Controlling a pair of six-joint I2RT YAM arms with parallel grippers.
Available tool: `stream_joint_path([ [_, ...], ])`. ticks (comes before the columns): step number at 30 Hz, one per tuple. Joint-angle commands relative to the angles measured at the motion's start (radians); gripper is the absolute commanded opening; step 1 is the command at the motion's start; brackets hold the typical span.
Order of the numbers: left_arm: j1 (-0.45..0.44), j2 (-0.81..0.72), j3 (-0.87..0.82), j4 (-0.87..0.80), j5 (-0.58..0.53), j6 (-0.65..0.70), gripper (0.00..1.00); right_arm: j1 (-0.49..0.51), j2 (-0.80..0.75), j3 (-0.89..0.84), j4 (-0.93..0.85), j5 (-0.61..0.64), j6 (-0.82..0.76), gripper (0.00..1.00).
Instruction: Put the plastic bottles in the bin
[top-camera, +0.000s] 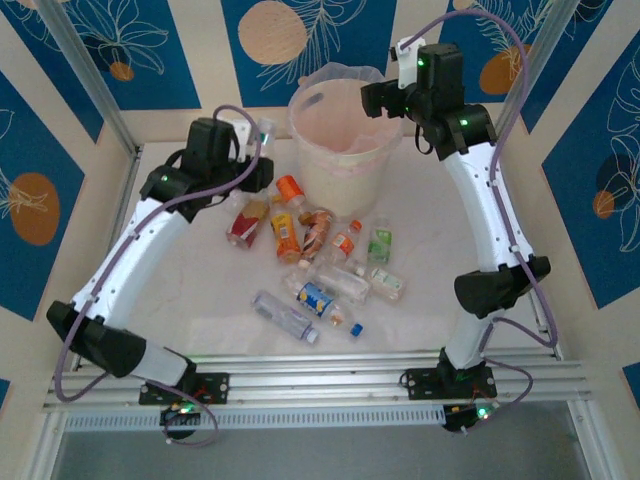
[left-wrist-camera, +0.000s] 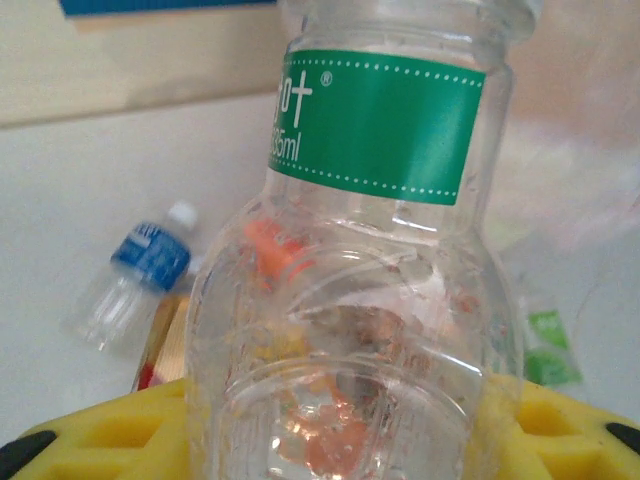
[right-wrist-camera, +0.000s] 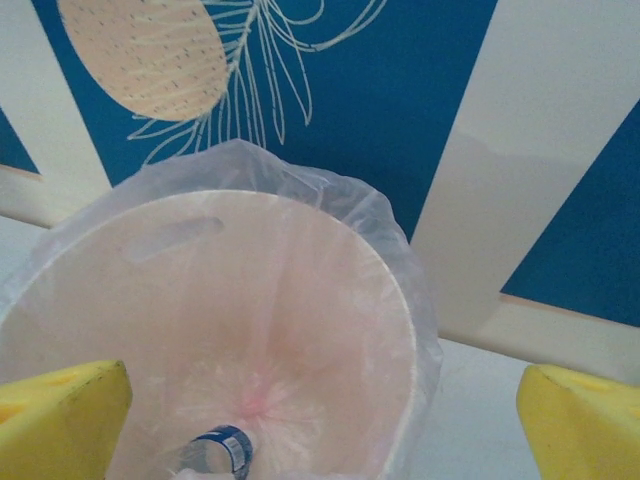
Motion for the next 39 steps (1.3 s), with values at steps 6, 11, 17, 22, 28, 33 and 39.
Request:
stream_joint_path([
  [6,-0.011,0.15,0.228,0.121,0.073,-0.071,0.17,-0.076,-0.054,-0.001,-0.001,-0.02,0.014,0.99],
  [11,-0.011,0.24,0.307,0.247,0.108,-0.135,0.13,-0.084,-0.057,0.006,0.006,-0.02,0.017,0.99],
  [17,-0.013,0.353,0.41,0.353,0.139,-0.186,0.12,-0.084,-0.043,0.034,-0.007,0.004,0.011,0.99],
  [22,-0.02,0.467,0.545,0.368,0.171,-0.206,0.11,-0.085,-0.055,0.022,-0.014,0.022,-0.004,0.99],
  [28,-0.031,0.609,0.728,0.361,0.206,-0.217,0.11,-0.088,-0.091,-0.03,0.008,0.013,-0.007,0.99],
  [33,-0.036,0.697,0.817,0.352,0.241,-0.196,0.12,-0.085,-0.095,-0.043,-0.013,-0.005,-0.01,0.99],
  [39,-0.042,0.757,0.829,0.352,0.249,-0.143,0.14,-0.078,-0.168,-0.182,0.033,0.015,-0.005,0.99],
])
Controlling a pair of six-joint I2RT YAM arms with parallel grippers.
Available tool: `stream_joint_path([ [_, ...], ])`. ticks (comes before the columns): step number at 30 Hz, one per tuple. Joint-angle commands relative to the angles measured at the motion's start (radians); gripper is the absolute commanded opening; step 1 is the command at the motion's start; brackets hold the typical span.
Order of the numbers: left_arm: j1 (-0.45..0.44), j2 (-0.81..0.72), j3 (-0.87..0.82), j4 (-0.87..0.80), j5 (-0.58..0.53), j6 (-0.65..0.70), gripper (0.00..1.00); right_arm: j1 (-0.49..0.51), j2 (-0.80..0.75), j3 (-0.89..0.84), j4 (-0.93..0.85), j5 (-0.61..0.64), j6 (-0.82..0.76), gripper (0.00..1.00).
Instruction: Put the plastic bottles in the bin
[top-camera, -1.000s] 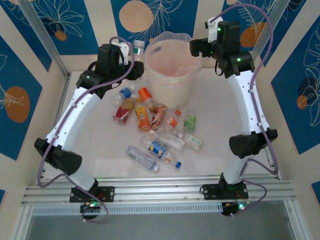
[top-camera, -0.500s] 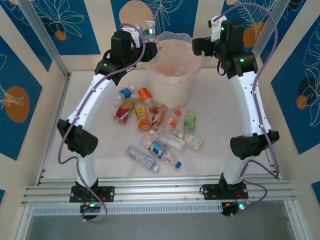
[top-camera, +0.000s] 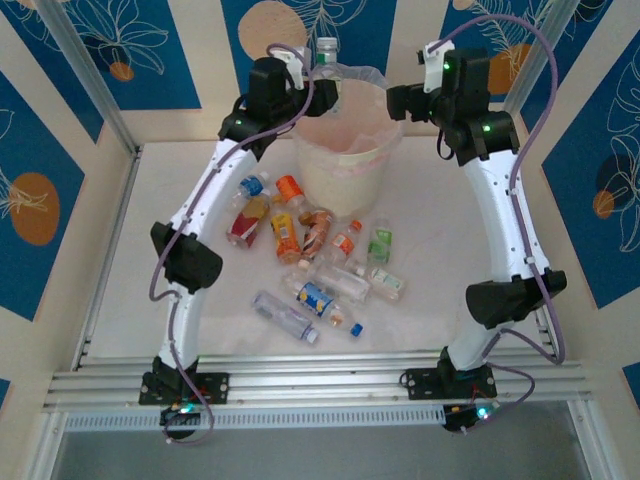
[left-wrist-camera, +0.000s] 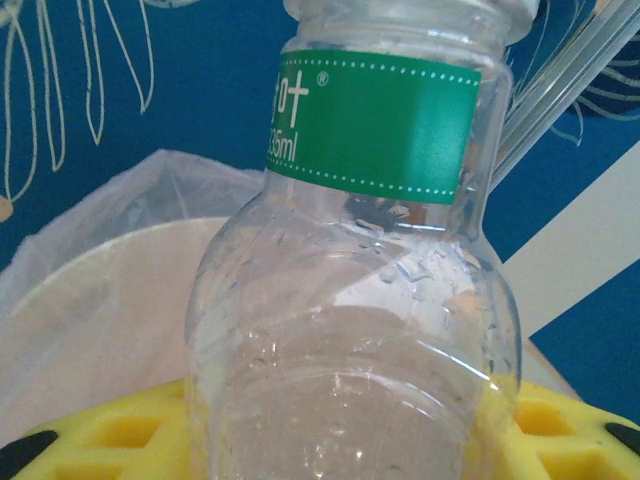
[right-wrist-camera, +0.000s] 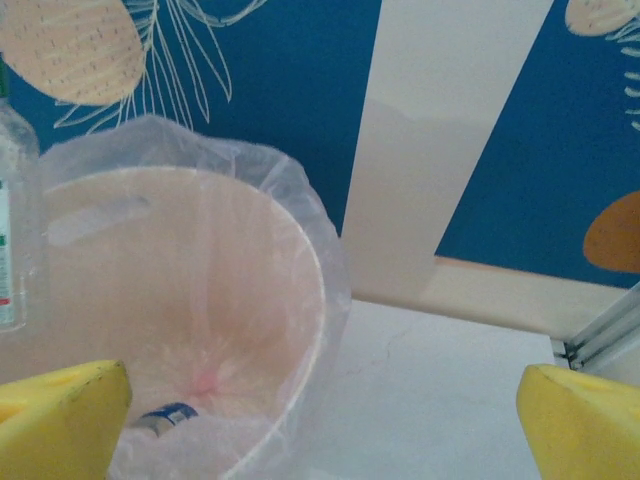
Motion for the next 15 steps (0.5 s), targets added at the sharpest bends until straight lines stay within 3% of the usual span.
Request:
stream_joint_path([
  [1,-0.016,0.035,0.041,0.022,0.034,0.05,0.14,0.007,-0.065,-0.068,0.037,0.015,-0.001,0.99],
  [8,-0.027,0.079,0.042,0.021,0.079,0.122,0.21,0.024,-0.159,-0.194,0.08,0.065,0.02,0.99],
  [15,-0.042,0.112,0.042,-0.044,0.084,0.215,0.23,0.05,-0.184,-0.182,0.059,0.062,0.051,0.99],
])
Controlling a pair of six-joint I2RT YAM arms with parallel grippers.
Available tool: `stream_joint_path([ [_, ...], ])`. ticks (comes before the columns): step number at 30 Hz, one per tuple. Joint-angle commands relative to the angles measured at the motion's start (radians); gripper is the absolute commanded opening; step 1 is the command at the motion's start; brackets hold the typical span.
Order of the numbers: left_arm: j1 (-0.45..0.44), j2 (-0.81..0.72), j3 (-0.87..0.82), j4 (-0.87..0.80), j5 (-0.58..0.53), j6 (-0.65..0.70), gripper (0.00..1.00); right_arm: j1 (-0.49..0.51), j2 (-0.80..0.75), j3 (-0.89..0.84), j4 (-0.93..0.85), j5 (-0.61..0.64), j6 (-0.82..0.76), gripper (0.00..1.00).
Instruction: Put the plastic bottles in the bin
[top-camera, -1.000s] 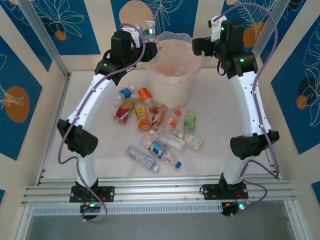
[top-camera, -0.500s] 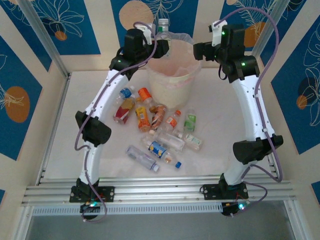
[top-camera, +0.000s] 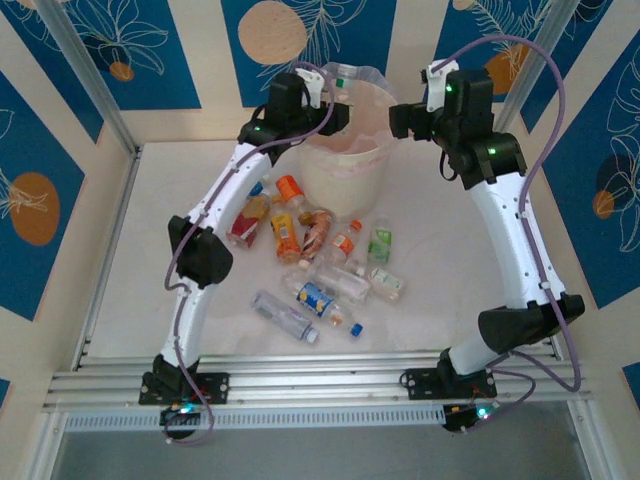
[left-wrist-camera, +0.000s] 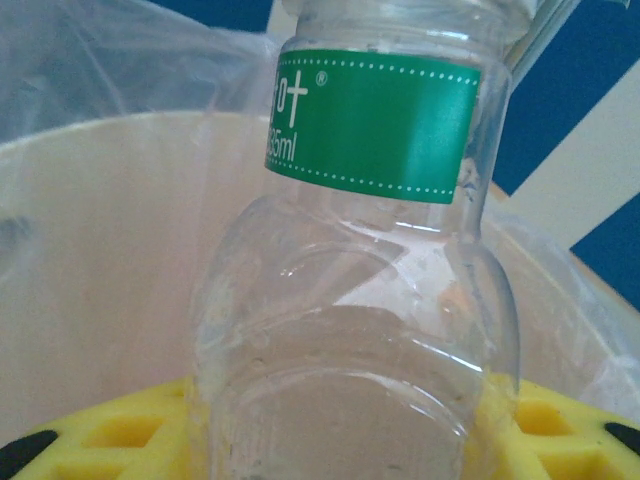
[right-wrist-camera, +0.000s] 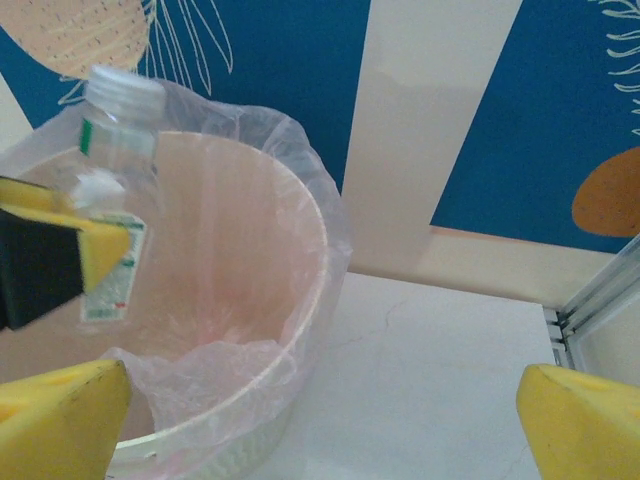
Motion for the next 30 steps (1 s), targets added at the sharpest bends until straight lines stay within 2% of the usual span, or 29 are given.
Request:
stream_joint_path([
  [1,-0.017,0.02,0.037,-0.031,0.023,0.076,0.23,0.021,-0.025,0.008,0.021,0.021,0.019,0.99],
  [4,-0.018,0.022,0.038,-0.053,0.01,0.1,0.24,0.046,-0.015,0.017,0.011,0.071,-0.005,0.99],
  [8,-0.018,0.028,0.038,-0.078,0.008,0.126,0.38,0.069,-0.018,0.015,0.01,0.057,-0.001,0.99],
  [13,-0.018,0.034,0.037,-0.104,-0.002,0.142,0.46,0.106,-0.016,0.006,0.01,0.069,-0.006,0.99],
  [16,-0.018,0.034,0.037,-0.11,-0.005,0.144,0.47,0.132,-0.019,-0.015,0.009,0.074,0.008,0.99],
  [24,-0.018,0.046,0.038,-0.128,-0.021,0.162,0.47,0.184,-0.084,-0.248,0.069,0.06,0.145,0.99],
  [27,-0.018,0.053,0.038,-0.143,-0.034,0.172,0.52,0.191,-0.105,-0.322,0.073,0.054,0.189,0.99],
  [30,-0.018,0.055,0.038,-0.147,-0.041,0.178,0.61,0.191,-0.128,-0.386,0.07,0.062,0.223,0.99],
])
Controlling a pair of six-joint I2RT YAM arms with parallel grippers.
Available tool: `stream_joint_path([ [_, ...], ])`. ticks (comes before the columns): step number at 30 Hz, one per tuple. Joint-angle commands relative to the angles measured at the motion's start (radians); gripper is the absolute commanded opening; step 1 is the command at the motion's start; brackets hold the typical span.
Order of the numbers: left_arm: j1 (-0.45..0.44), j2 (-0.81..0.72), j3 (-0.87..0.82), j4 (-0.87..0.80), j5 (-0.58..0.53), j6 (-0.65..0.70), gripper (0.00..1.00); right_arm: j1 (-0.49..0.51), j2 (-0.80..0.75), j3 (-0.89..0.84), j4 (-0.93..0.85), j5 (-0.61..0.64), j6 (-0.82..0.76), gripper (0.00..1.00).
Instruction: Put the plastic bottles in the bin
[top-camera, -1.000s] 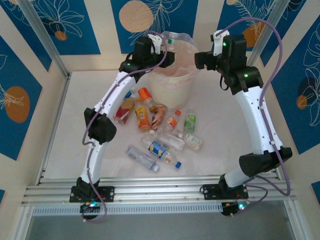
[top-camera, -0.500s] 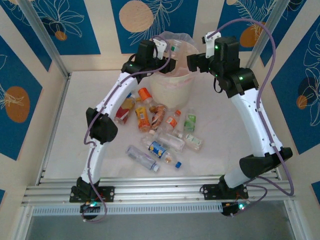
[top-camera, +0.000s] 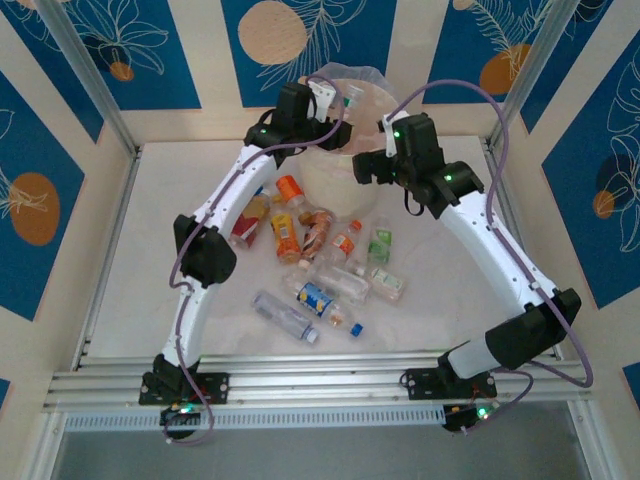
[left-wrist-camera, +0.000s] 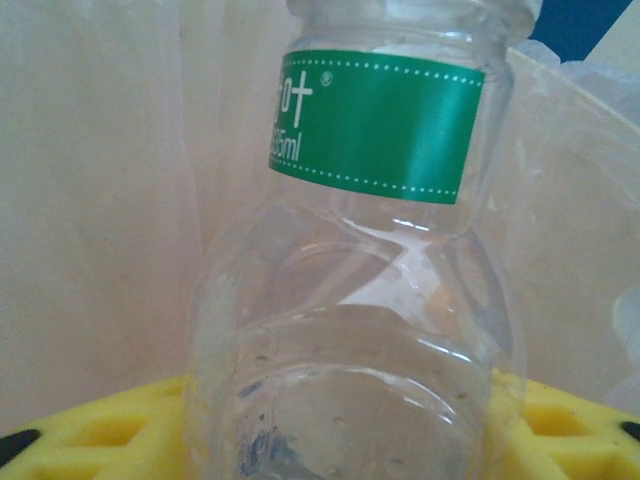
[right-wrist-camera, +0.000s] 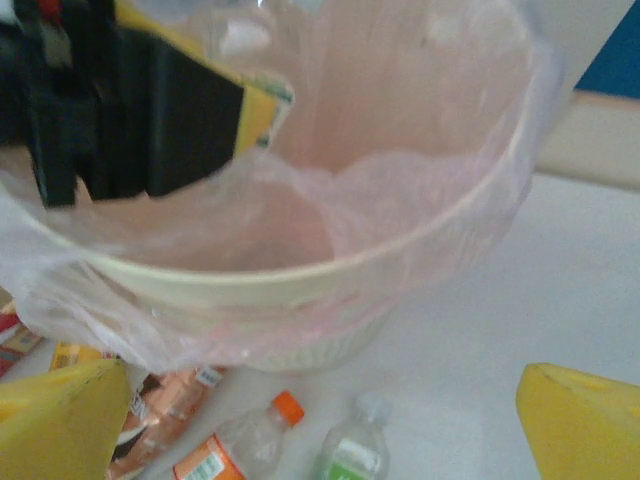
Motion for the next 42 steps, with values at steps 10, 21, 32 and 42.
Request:
stream_joint_path([
  [10,-0.009,0.019,0.03,-0.013,-0.023,0.023,0.78,-0.016,-0.124,-0.258,0.019,-0.033,0.165,0.99],
  [21,-0.009,-0.053,0.068,-0.004,-0.012,0.002,0.88,0.023,-0.172,-0.376,-0.076,-0.163,0.186,0.98],
  [32,-0.011,-0.252,0.065,-0.086,-0.021,-0.06,1.0,0.067,-0.277,-0.468,-0.232,-0.148,0.264,0.93],
  [42,-0.037,-0.587,-0.359,-0.117,-0.093,-0.163,1.0,0.071,-0.299,-0.503,-0.247,-0.176,0.305,0.9],
])
